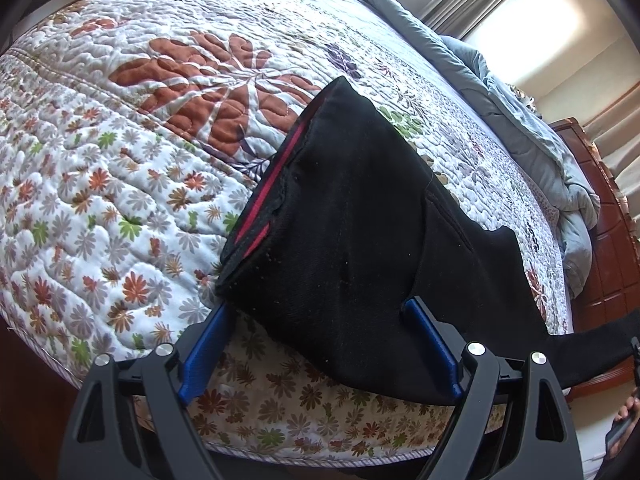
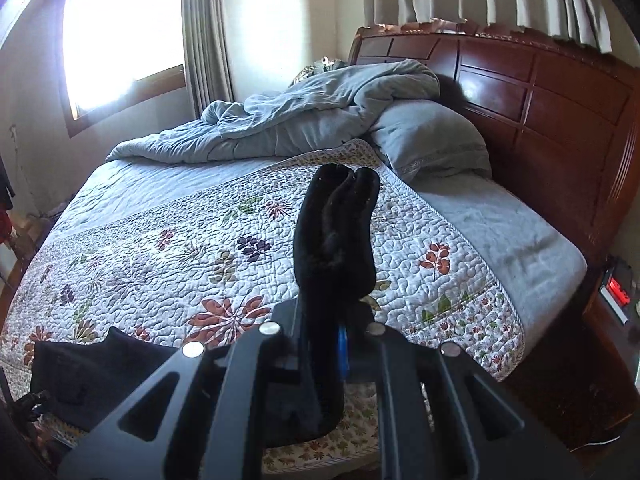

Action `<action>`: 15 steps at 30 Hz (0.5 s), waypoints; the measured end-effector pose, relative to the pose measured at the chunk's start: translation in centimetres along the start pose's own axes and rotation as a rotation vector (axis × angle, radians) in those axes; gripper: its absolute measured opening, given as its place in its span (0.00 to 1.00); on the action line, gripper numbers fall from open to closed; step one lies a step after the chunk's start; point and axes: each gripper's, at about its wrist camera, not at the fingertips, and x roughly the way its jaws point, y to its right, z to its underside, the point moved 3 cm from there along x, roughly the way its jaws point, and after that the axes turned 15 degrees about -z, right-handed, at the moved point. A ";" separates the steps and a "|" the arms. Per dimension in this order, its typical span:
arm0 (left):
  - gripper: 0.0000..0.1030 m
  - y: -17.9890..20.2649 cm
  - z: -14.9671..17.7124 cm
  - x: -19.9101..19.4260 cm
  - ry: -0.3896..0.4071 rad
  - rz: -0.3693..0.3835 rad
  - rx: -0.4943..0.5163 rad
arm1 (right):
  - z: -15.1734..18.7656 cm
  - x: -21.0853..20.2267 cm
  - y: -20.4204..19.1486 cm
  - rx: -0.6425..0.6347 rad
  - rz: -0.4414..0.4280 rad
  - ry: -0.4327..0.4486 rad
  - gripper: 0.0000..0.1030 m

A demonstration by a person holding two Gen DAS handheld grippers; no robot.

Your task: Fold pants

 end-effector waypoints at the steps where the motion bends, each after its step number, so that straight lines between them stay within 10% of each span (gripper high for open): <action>1: 0.84 0.1 0.0 0.0 0.000 0.000 -0.001 | 0.0 0.0 -0.3 -0.011 -0.002 0.001 0.10; 15: 0.84 -0.1 0.0 0.2 -0.004 0.002 -0.001 | -0.1 0.3 -6.2 -0.204 -0.008 0.001 0.10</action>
